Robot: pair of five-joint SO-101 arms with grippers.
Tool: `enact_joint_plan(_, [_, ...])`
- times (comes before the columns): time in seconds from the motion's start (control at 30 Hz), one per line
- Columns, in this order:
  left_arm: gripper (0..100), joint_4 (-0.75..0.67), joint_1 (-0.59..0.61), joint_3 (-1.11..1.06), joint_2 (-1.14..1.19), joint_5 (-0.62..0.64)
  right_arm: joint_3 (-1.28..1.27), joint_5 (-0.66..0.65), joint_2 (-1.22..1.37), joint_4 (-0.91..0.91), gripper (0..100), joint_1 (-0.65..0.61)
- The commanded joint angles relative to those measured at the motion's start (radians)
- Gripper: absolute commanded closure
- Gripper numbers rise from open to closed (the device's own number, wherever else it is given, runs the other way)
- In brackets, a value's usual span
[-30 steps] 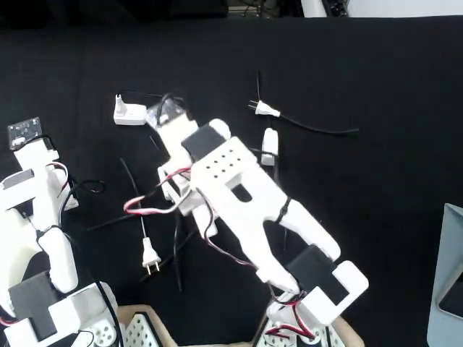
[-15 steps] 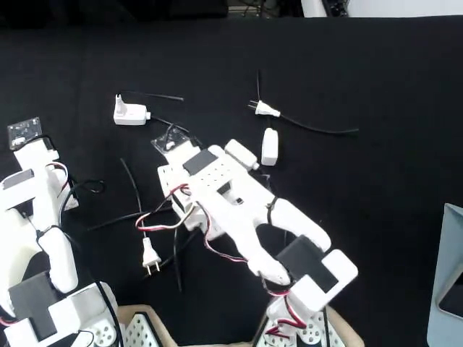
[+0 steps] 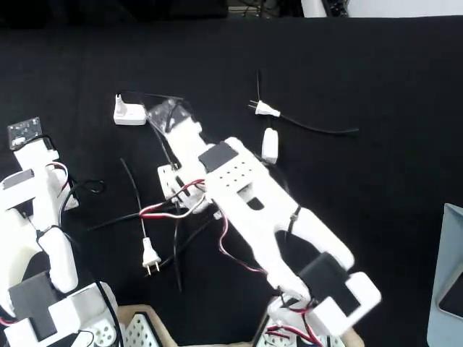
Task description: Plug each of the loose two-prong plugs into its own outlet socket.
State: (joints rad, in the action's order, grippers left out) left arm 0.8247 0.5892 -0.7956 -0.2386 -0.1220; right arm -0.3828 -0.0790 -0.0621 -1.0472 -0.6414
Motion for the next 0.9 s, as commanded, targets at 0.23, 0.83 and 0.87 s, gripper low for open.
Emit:
enact_joint_plan(0.23, [96, -0.014, -0.01, 0.002, -0.023, -0.012, 0.084, 0.13, -0.064, 0.081, 84.1, -0.011])
enact_joint_plan(0.83, [96, -0.011, 0.097, 0.012, -0.034, 0.043, -0.016, 0.374, -0.002, -0.051, 81.8, -0.327])
enact_joint_plan(0.87, [96, -0.011, 0.097, 0.012, -0.034, 0.043, -0.025, 0.374, 0.022, -0.031, 81.8, -0.344])
